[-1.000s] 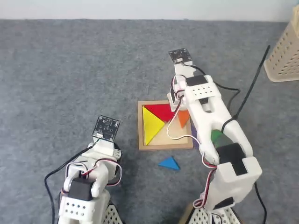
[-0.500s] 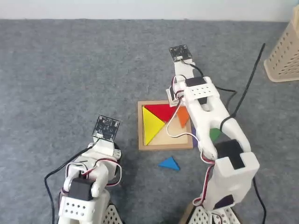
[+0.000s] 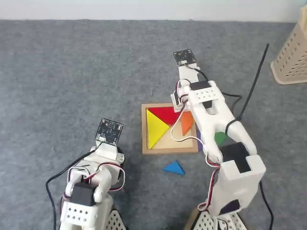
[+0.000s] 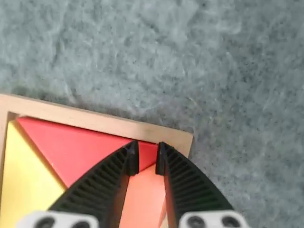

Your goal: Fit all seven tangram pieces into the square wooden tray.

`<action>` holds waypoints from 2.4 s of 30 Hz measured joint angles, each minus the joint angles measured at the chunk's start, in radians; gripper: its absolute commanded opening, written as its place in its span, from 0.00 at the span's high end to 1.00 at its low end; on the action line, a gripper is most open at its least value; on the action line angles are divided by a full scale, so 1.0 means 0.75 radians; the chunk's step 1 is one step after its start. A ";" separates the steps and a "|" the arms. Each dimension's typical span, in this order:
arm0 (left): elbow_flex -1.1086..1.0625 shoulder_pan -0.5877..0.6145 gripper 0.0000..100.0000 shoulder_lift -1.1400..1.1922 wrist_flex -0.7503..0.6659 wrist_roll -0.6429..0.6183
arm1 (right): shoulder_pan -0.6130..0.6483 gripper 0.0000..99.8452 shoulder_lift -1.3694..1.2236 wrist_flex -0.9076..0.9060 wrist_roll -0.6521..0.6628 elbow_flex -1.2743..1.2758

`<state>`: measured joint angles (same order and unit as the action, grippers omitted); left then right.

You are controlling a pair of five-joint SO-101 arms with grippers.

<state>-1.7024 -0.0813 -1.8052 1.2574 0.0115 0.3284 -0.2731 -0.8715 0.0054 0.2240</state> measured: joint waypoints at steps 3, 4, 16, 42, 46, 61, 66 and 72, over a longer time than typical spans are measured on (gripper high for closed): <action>0.000 0.000 0.99 0.000 0.000 0.000 | 0.000 0.94 0.000 -0.004 0.000 0.004; 0.000 0.000 0.99 0.000 0.000 0.000 | 0.000 0.94 0.000 -0.004 0.000 0.004; 0.000 0.000 0.99 0.000 0.000 0.000 | 0.000 0.94 0.385 0.072 0.000 0.309; 0.000 0.000 0.99 0.000 0.000 0.000 | 0.004 0.94 0.276 0.106 0.045 0.376; 0.000 0.000 0.99 0.000 0.000 0.000 | 0.006 0.94 0.276 0.106 0.045 0.376; 0.000 0.000 0.99 0.000 0.000 0.000 | -0.051 0.94 0.479 -0.207 0.225 0.376; 0.000 0.000 0.99 0.000 0.000 0.000 | -0.268 0.94 0.585 -0.399 0.309 0.376; 0.000 0.000 0.99 0.000 0.000 0.000 | -0.346 0.84 0.673 -0.370 0.338 0.505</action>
<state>-1.7024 -0.0813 -1.8052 1.2574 0.0115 0.0690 0.2317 -1.1492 0.2585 0.6030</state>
